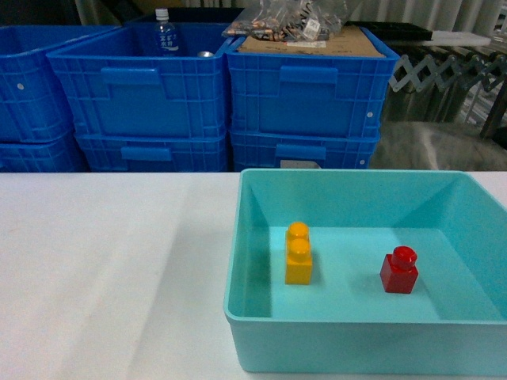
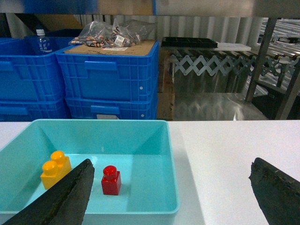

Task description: Pick red block from blue box to shelf

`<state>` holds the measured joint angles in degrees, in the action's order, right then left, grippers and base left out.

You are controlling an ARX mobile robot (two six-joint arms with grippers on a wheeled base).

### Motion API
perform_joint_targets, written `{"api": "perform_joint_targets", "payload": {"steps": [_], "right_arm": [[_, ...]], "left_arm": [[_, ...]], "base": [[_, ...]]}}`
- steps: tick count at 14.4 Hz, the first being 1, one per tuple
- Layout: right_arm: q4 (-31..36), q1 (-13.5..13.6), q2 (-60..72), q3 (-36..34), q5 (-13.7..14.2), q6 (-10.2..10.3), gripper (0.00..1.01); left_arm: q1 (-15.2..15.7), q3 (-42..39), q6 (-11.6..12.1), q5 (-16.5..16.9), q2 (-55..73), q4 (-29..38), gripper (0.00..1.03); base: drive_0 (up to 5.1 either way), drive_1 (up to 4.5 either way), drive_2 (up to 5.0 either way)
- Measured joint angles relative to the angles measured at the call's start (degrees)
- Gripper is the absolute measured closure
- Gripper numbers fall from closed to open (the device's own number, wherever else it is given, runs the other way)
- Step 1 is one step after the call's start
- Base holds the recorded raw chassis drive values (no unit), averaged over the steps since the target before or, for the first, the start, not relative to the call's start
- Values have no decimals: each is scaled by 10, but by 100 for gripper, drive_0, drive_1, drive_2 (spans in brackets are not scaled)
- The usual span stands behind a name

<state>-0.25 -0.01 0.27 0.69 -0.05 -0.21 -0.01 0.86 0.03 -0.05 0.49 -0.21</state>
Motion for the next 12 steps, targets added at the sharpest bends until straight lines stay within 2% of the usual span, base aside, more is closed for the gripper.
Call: {"api": "perform_joint_targets", "payload": {"steps": [12], "right_arm": [[0, 0, 0, 0, 0, 0, 3]], "left_arm": [[0, 0, 0, 0, 0, 0, 5]], "base": [[0, 0, 0]]}}
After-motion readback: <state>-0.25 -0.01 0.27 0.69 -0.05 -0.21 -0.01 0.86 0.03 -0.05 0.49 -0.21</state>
